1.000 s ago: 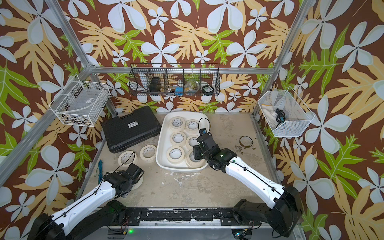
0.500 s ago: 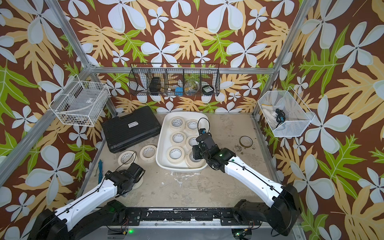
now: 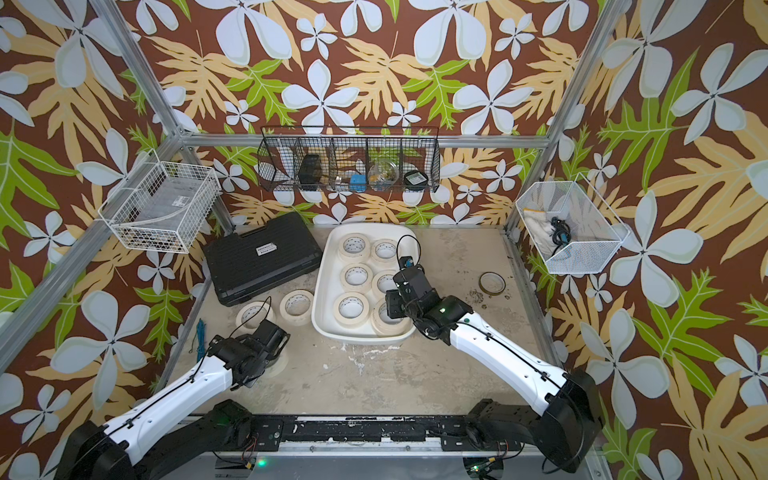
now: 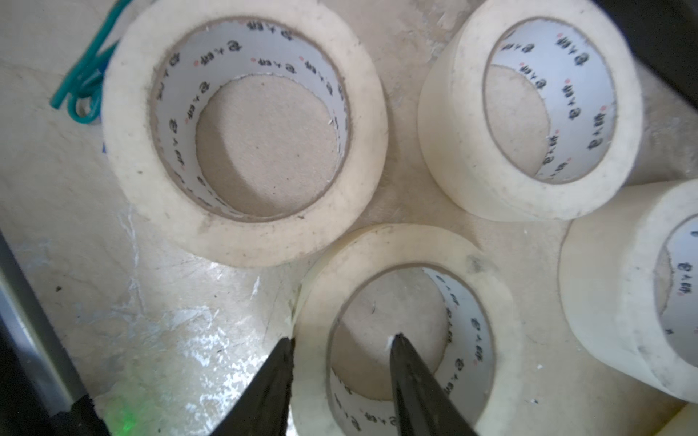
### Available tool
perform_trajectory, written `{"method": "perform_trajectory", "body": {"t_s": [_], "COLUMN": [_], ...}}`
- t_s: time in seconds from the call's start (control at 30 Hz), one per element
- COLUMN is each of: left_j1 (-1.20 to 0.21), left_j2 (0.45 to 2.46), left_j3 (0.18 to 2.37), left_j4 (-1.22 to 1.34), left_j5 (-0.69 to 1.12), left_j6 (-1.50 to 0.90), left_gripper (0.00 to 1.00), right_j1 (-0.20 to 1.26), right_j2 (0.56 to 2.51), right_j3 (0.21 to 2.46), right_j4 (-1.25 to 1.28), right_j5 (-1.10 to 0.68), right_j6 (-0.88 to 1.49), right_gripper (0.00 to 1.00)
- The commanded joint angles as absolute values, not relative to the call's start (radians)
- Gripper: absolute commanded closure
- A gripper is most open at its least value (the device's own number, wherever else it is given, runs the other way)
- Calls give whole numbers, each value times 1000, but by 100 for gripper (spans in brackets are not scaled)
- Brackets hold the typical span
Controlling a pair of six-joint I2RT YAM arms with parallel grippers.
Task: Take out the art tape in the storage box
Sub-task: Place the art tape at the center of the board.
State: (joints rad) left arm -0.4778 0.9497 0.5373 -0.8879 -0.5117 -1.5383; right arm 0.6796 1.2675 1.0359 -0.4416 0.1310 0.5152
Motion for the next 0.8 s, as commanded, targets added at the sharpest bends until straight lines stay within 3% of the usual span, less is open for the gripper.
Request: {"method": "perform_trajectory", "body": {"t_s": [0.0, 0.17, 0.4, 0.6, 0.77], "left_j1": [-476, -477, -476, -476, -476], "left_j2": [942, 945, 971, 891, 860], "left_j3": [585, 696, 872, 906, 924], "left_j4": [-959, -995, -883, -686, -653], "left_j5": [-567, -629, -605, -383, -253], "left_j6": [-1504, -1416, -1061, -674, -559], "left_gripper": [52, 52, 53, 52, 46], "right_j1": [677, 663, 599, 543, 502], "right_j2": [1271, 1290, 1373, 1485, 1626], "right_j3": [1050, 1070, 1142, 1234, 1351], "right_j4": [-428, -414, -378, -342, -324], "right_j5": [124, 101, 42, 25, 15], "right_j6": [511, 506, 495, 474, 459], "right_gripper": [45, 45, 45, 45, 45]}}
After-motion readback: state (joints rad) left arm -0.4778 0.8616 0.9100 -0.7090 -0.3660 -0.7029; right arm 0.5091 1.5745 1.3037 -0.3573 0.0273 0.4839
